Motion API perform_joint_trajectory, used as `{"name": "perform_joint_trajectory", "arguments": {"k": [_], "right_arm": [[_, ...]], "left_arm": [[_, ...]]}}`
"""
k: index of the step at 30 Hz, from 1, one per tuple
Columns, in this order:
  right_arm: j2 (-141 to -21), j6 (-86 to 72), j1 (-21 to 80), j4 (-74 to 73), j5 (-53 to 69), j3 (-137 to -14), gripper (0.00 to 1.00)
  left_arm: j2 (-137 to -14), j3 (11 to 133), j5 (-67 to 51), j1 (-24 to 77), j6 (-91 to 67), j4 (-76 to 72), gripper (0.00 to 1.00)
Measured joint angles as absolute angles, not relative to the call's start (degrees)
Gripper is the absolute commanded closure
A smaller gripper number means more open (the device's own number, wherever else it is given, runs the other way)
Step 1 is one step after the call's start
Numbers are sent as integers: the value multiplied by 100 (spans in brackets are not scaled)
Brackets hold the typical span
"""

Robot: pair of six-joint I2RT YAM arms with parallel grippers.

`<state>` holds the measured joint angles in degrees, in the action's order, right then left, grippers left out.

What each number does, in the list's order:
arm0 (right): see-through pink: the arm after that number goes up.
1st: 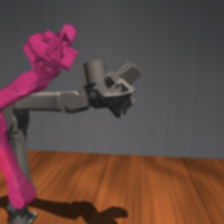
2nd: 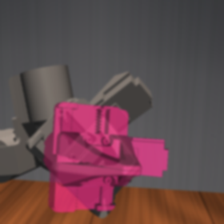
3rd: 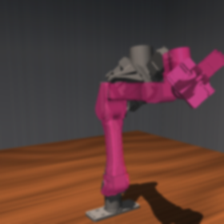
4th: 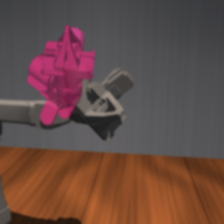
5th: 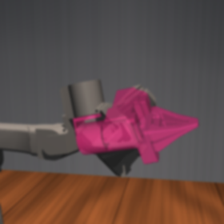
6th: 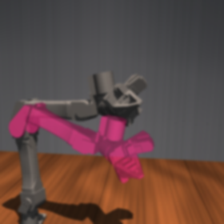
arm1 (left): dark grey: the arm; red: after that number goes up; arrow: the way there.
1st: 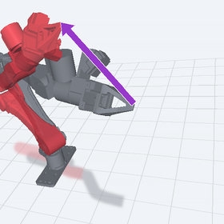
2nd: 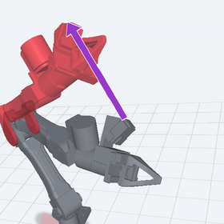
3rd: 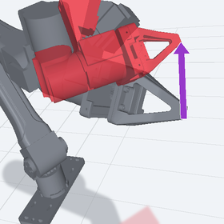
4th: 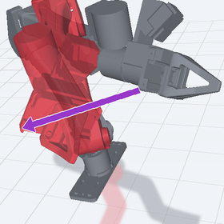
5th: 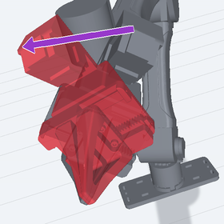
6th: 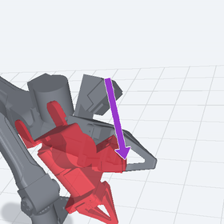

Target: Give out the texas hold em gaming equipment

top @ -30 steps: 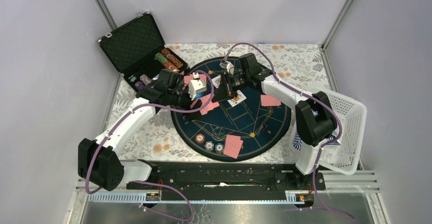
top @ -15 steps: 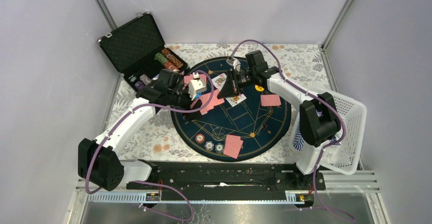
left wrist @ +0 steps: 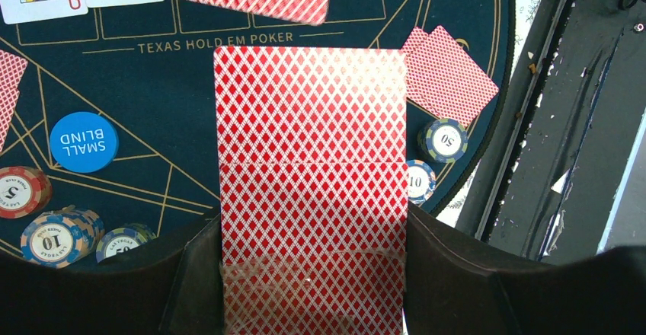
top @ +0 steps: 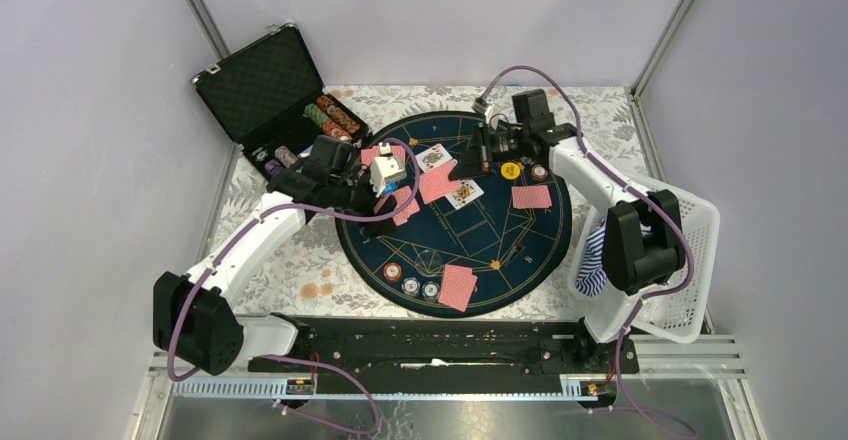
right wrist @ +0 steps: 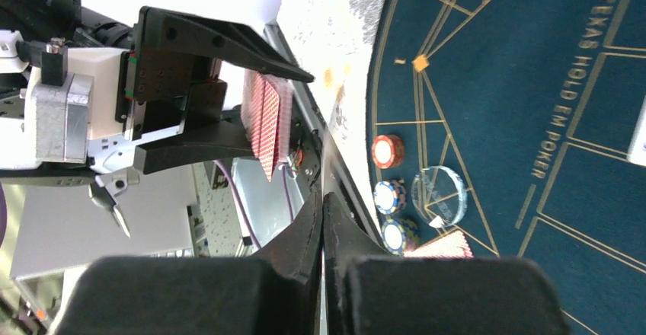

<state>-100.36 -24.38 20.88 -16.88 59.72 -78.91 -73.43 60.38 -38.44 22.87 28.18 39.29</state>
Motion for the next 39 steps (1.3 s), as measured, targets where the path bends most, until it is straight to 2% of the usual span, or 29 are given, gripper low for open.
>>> {"name": "perform_joint_trajectory", "arguments": {"k": [7, 12, 23, 37, 39], "right_arm": [[-10003, -1549, 1522, -2515, 5924, -7891, 100], [-10130, -910, 1470, -2891, 5789, -7865, 100], [-10733, -491, 1474, -2742, 5258, -7207, 100], [-11472, -231, 1474, -2436, 4510, -7218, 100], [-11546, -202, 1474, -2451, 4344, -7247, 97]], "left_arm": [[-7343, 6038, -3846, 2287, 2818, 3929, 100], [-7343, 6038, -3844, 2287, 2818, 3929, 100], [-7343, 6038, -3846, 2287, 2818, 3929, 100], [-7343, 6038, -3846, 2287, 2818, 3927, 100], [-7343, 6038, -3846, 2287, 2818, 3929, 100]]}}
